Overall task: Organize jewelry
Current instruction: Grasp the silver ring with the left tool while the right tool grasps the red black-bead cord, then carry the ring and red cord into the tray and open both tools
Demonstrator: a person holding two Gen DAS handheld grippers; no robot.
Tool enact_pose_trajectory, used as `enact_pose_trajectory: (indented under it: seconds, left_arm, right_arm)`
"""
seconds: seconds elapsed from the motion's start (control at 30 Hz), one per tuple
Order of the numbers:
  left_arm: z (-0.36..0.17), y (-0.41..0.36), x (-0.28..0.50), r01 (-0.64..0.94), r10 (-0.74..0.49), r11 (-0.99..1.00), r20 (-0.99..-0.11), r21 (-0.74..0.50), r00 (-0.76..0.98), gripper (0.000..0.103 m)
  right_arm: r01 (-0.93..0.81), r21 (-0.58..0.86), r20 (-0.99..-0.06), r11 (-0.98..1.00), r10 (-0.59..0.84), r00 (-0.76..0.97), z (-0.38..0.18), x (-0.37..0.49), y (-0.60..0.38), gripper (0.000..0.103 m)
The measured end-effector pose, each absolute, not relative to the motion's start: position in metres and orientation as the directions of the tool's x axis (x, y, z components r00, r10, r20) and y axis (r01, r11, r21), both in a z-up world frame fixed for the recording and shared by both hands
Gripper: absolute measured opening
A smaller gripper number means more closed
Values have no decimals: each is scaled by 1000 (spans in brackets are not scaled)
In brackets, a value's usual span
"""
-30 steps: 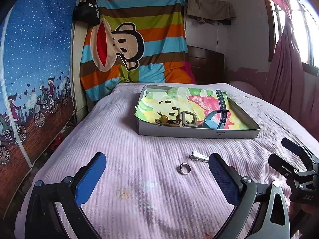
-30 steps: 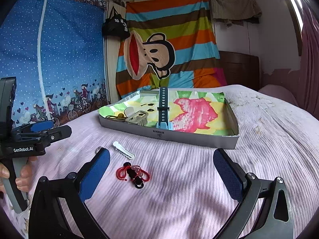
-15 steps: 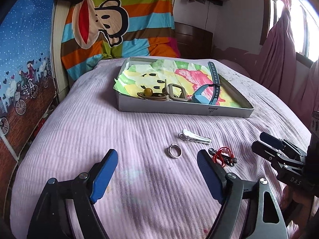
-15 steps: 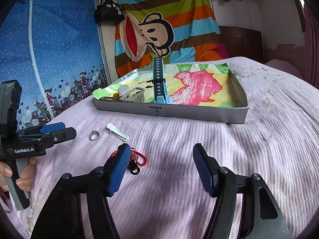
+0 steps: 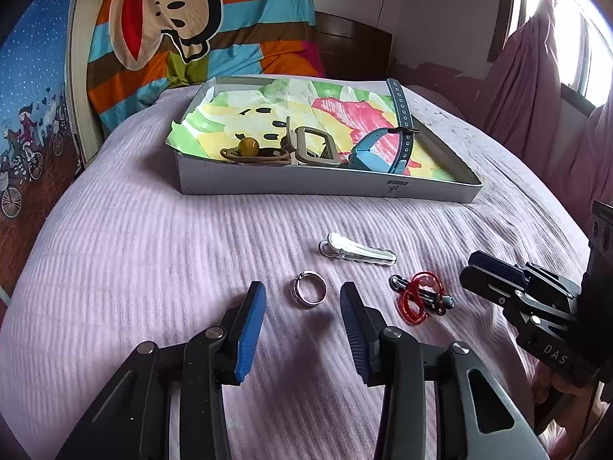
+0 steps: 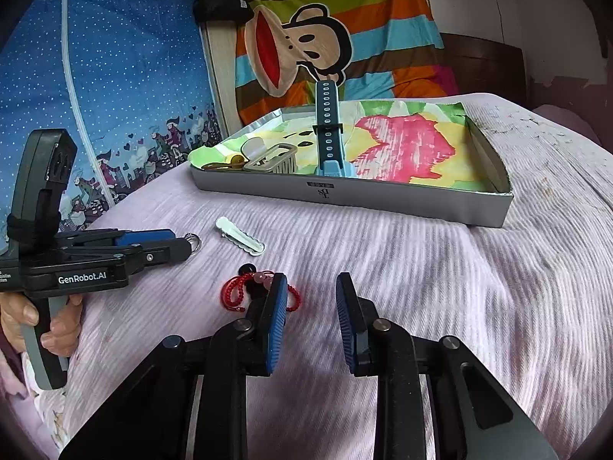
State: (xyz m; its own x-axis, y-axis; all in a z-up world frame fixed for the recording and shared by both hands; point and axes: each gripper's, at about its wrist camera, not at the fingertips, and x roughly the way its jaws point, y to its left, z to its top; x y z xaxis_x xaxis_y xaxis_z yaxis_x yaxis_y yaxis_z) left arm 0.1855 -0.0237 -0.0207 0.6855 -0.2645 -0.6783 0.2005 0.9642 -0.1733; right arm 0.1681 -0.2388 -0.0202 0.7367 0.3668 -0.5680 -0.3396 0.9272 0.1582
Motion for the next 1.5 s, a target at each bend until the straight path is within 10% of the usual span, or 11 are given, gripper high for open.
enact_pose_trajectory:
  seconds: [1.5]
  left_arm:
    - [-28, -36, 183, 246, -289, 956, -648, -158, 705, 8]
  right_arm:
    - [-362, 233, -560, 903, 429, 709, -33, 189, -229, 7]
